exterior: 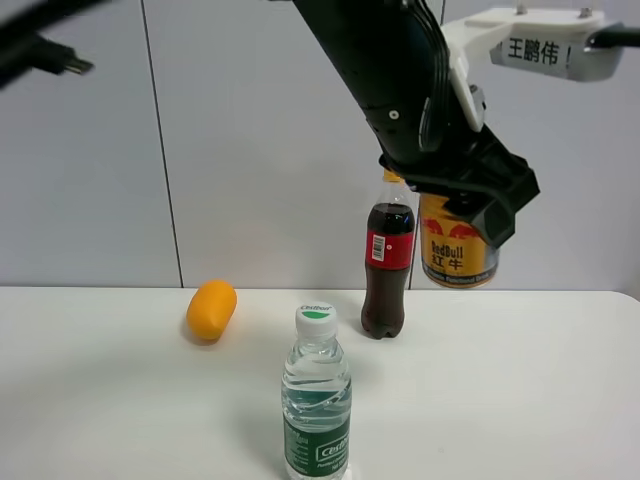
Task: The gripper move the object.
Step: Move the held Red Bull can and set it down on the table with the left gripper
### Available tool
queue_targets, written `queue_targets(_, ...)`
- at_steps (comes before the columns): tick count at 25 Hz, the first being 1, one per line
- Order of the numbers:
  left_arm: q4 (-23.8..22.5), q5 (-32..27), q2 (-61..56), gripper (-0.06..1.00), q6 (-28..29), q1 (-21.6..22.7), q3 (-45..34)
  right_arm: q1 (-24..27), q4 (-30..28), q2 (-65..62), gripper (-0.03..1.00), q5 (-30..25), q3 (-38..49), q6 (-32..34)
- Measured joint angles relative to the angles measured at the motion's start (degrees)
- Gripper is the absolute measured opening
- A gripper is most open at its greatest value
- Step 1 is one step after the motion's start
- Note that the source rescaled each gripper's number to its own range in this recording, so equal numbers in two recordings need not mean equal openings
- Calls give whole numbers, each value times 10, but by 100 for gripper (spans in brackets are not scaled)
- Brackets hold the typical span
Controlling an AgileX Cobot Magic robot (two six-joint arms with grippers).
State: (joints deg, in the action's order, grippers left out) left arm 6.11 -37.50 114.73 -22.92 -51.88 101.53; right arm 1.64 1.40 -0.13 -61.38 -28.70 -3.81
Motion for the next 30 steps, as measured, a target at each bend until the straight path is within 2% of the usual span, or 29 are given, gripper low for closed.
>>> queue_targets(11,-1,-52,128,3,-48,1,60,0,0,0,100,0,0,0)
queue_targets(18,-1,-52,163,3,-64,1,62,0,0,0,100,0,0,0)
queue_targets(30,15,-38,194,3,-68,32,64,0,0,0,100,0,0,0)
